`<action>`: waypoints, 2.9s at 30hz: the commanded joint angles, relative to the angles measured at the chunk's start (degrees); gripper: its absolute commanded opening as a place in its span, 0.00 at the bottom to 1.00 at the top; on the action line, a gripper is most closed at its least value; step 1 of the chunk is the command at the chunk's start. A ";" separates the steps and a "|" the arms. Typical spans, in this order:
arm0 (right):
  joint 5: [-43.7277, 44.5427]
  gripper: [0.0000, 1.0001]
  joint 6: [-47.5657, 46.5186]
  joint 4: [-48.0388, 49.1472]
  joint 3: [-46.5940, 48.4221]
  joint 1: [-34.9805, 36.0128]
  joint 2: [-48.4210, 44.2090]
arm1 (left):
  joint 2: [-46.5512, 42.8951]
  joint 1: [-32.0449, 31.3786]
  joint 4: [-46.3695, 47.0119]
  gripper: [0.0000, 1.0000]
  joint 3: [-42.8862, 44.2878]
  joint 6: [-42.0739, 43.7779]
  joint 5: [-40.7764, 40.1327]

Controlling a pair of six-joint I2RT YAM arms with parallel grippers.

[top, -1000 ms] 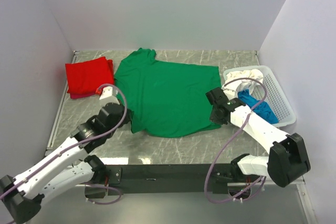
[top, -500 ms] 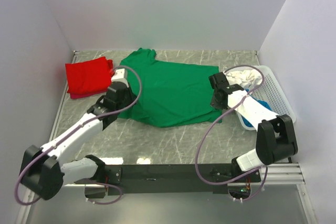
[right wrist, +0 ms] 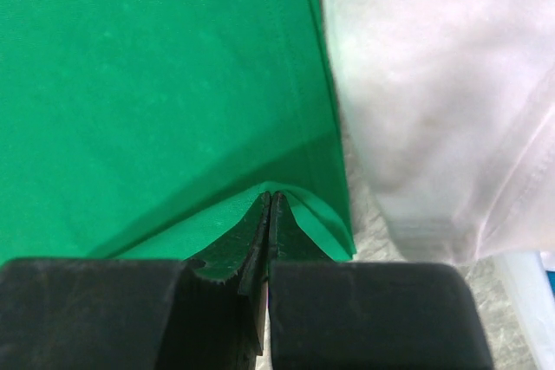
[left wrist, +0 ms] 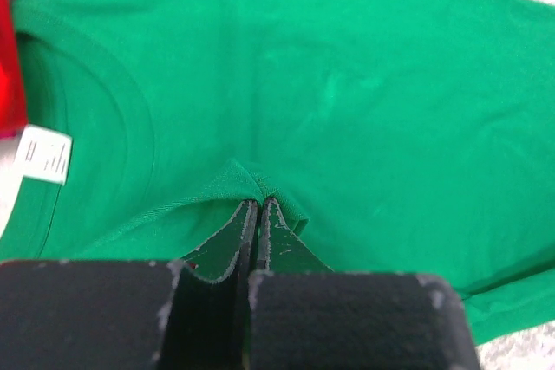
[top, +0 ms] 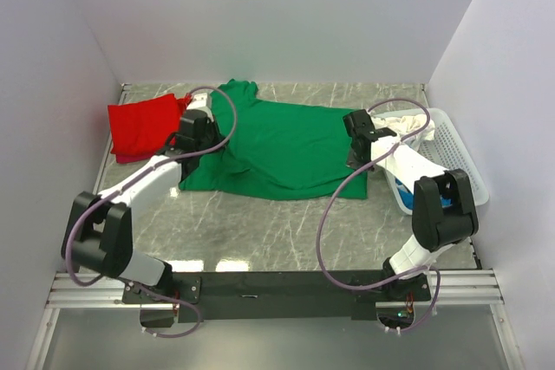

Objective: Fold and stack the t-shirts
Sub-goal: Fold the tshirt

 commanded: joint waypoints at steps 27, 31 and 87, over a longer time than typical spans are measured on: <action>5.99 0.00 -0.55 -1.56 6.23 -1.35 4.54 | 13.99 7.48 7.37 0.01 12.89 1.94 7.91; 5.91 0.00 -0.64 -1.65 6.85 -1.35 5.33 | 16.28 7.84 5.97 0.01 15.27 2.12 7.74; -8.67 0.66 -5.56 5.56 -2.19 -2.50 -8.63 | -0.58 9.68 0.96 0.99 2.55 -3.24 -1.57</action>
